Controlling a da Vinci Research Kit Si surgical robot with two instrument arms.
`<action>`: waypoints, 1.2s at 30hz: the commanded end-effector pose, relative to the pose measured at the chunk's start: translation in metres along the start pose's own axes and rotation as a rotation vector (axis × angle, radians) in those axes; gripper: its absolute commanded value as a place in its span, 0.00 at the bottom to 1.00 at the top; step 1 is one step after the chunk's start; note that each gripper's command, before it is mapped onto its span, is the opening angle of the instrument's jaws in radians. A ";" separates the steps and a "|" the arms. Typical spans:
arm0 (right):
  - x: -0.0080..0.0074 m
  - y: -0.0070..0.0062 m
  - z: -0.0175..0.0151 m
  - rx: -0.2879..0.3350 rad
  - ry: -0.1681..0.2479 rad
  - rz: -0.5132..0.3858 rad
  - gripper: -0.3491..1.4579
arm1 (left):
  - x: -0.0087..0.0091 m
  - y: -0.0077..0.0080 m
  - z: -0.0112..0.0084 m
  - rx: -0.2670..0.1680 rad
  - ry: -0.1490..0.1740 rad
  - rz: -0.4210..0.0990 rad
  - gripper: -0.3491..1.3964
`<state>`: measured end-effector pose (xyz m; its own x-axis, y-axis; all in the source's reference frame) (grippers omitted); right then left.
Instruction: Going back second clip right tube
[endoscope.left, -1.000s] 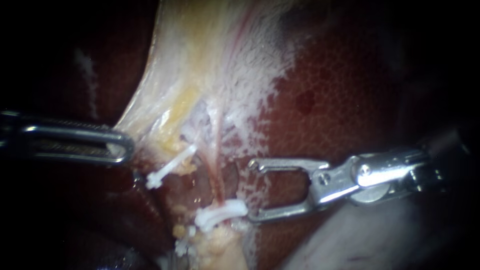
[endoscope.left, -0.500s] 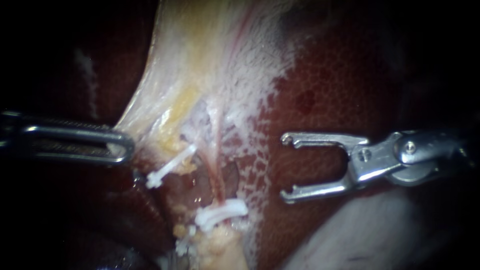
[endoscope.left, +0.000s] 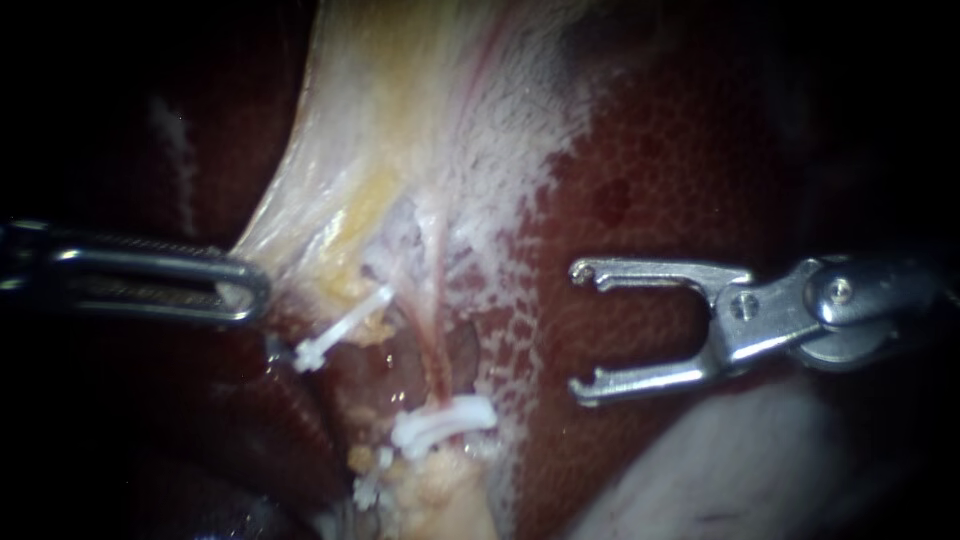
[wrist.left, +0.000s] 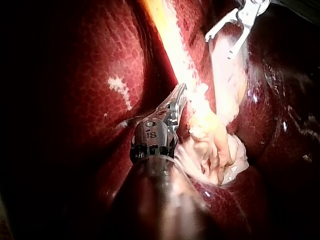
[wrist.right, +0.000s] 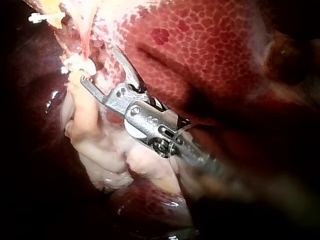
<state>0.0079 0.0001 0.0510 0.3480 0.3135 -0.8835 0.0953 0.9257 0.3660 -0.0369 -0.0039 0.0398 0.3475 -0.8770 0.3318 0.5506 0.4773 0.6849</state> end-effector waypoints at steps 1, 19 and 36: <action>0.0000 0.0000 0.0000 0.000 0.000 0.001 0.52 | 0.0002 0.0000 0.0002 -0.002 -0.001 0.001 0.00; -0.0001 -0.0001 -0.0003 0.001 0.000 0.001 0.52 | 0.0035 0.0034 0.0063 0.000 0.042 -0.003 0.00; -0.0002 -0.0001 -0.0006 0.002 0.000 0.001 0.52 | 0.0045 0.0035 0.0098 0.008 0.070 0.000 0.00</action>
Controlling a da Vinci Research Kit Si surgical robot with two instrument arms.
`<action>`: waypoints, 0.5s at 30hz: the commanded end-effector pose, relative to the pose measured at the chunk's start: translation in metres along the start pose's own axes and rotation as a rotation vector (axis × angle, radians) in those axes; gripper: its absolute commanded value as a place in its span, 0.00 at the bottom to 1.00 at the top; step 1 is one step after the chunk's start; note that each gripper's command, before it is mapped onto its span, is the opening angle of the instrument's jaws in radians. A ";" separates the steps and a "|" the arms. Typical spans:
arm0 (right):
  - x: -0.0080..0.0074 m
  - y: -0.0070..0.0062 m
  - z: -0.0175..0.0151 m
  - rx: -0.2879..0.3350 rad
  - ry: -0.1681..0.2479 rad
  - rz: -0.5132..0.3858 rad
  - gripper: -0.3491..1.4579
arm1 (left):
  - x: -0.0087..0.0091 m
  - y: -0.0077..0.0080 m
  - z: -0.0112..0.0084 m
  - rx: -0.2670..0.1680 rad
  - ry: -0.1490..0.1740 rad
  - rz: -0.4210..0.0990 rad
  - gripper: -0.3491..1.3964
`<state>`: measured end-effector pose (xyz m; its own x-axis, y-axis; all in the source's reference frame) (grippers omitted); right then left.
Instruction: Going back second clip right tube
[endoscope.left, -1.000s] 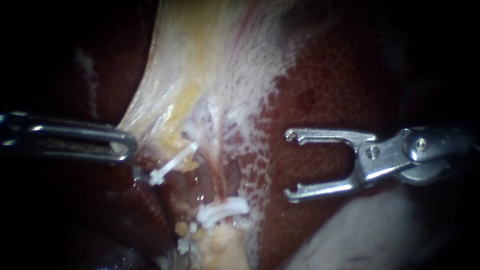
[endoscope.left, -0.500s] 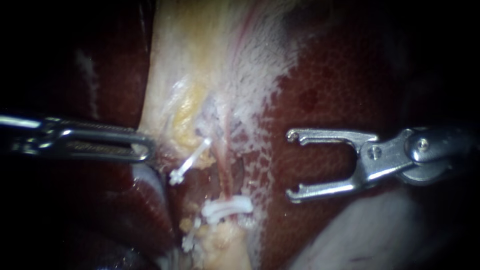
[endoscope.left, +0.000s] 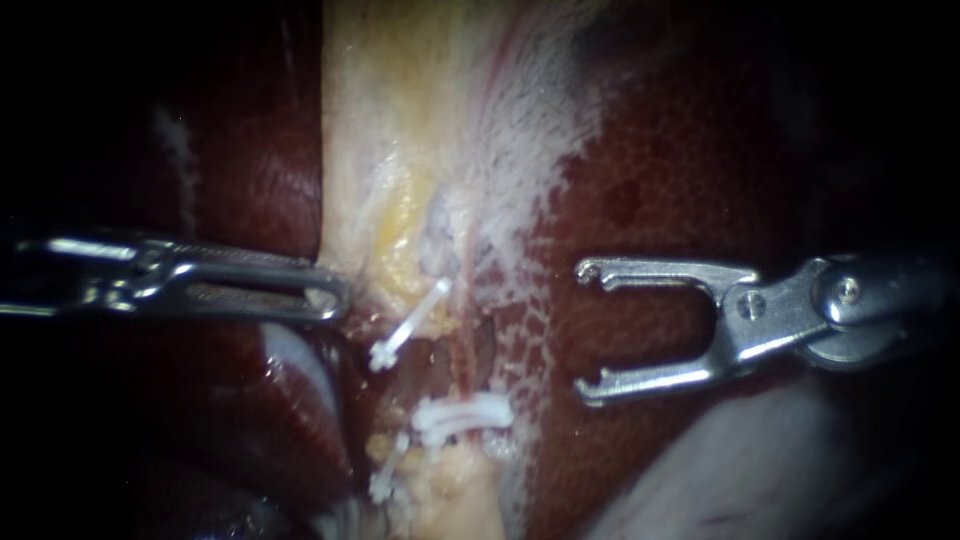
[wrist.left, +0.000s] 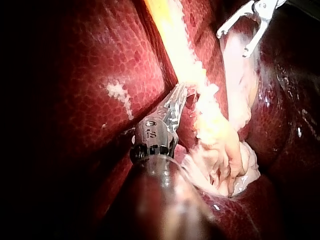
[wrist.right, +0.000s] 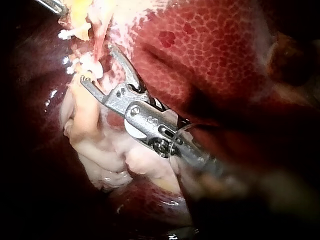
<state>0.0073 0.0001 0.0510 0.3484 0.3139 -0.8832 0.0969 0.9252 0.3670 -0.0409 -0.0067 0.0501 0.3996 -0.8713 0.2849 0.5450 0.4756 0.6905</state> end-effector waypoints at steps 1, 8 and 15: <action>0.0000 0.0000 0.0000 0.000 0.000 0.000 0.52 | 0.0001 -0.0001 0.0000 0.002 0.001 0.001 0.00; 0.0000 0.0000 0.0000 0.000 0.000 0.000 0.52 | 0.0001 -0.0003 0.0001 0.001 0.004 0.002 0.00; 0.0000 0.0000 0.0000 0.000 0.000 0.000 0.52 | 0.0001 -0.0004 0.0001 0.001 0.004 0.002 0.00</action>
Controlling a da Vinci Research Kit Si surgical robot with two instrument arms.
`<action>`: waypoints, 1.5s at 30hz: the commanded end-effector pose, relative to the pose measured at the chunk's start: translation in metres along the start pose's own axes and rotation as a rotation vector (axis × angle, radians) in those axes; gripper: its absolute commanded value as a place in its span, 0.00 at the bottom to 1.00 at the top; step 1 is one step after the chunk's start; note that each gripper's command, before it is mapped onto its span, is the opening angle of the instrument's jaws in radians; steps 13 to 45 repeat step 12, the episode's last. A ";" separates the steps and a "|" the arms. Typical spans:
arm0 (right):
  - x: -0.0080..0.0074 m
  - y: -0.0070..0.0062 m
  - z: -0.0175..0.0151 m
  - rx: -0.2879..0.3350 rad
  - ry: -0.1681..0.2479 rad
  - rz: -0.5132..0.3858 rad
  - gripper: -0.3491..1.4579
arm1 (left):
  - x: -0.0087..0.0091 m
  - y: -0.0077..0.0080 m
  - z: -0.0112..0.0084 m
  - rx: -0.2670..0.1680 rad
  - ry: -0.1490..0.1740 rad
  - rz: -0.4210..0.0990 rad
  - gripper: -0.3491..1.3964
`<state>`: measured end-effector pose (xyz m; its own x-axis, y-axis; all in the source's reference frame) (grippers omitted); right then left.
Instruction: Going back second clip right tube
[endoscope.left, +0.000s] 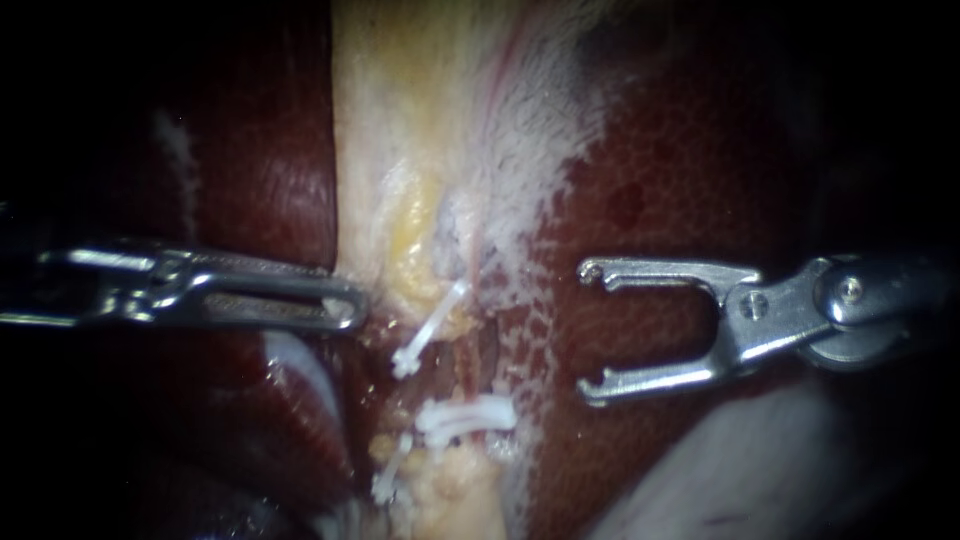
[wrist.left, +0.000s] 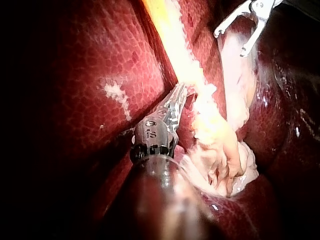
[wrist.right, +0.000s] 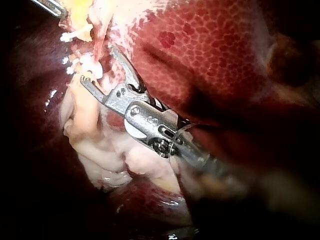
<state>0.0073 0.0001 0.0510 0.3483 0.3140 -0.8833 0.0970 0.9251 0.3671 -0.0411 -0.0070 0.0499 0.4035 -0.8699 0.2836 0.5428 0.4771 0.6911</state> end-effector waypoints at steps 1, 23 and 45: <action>0.0000 0.0000 0.0000 0.000 0.000 0.000 0.52 | 0.0000 0.0000 0.0000 -0.001 0.000 0.000 0.00; -0.0001 0.0000 -0.0001 0.000 0.000 0.000 0.52 | -0.0002 0.0000 0.0002 -0.001 0.000 0.000 0.00; -0.0001 0.0000 -0.0001 0.000 0.000 0.000 0.52 | -0.0002 0.0000 0.0002 -0.001 0.000 0.000 0.00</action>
